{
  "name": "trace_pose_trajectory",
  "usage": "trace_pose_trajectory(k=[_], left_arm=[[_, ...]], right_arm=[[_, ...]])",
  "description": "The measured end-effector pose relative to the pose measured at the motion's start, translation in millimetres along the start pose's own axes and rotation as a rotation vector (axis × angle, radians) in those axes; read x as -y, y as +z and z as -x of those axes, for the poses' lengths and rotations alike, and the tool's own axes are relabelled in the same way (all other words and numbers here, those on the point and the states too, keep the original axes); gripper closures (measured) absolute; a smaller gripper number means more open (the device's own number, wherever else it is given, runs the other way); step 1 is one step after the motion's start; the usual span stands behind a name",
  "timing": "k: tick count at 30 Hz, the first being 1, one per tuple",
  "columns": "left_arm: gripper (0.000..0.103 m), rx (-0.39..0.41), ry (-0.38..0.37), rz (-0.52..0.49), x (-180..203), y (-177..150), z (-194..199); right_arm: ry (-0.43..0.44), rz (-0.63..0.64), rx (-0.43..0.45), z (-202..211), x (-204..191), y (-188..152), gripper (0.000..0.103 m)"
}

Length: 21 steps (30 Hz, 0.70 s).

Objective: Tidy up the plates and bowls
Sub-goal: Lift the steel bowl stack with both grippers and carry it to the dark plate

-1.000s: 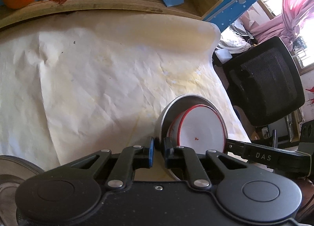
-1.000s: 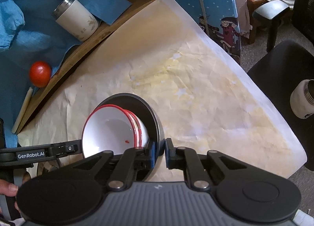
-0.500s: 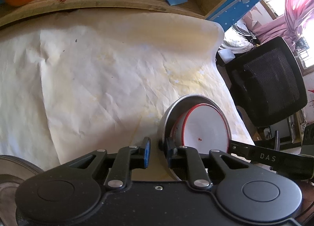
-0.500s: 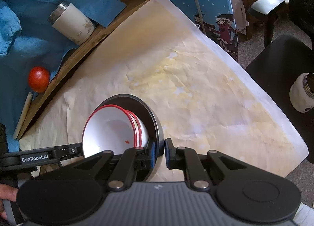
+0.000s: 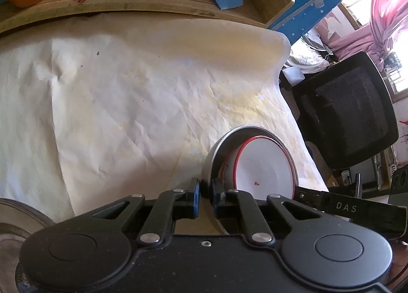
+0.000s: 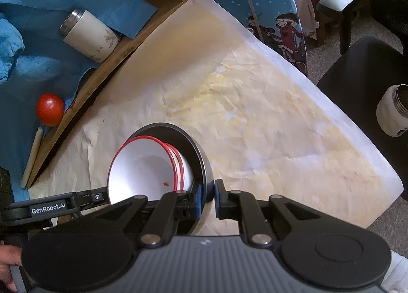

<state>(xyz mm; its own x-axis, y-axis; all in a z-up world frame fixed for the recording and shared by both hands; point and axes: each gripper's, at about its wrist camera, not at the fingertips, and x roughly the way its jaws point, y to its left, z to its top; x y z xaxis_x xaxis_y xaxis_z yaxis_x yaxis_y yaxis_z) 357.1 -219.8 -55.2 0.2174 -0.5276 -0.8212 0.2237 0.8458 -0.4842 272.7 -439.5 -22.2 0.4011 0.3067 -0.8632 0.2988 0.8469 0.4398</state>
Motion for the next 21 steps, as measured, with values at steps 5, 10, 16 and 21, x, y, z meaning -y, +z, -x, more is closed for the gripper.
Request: trace_pose_trajectory(k=[5, 10, 16, 21], left_arm=[[0.095, 0.000, 0.001, 0.002, 0, 1, 0], [0.095, 0.000, -0.001, 0.008, 0, 1, 0], [0.095, 0.016, -0.002, 0.010, 0, 1, 5], [0.095, 0.036, 0.001, 0.018, 0, 1, 12]], right_arm=[[0.001, -0.011, 0.000, 1, 0, -2, 0.091], [0.001, -0.013, 0.006, 3, 0, -3, 0.091], [0.005, -0.016, 0.010, 5, -2, -3, 0.091], [0.019, -0.021, 0.007, 7, -6, -1, 0.091]])
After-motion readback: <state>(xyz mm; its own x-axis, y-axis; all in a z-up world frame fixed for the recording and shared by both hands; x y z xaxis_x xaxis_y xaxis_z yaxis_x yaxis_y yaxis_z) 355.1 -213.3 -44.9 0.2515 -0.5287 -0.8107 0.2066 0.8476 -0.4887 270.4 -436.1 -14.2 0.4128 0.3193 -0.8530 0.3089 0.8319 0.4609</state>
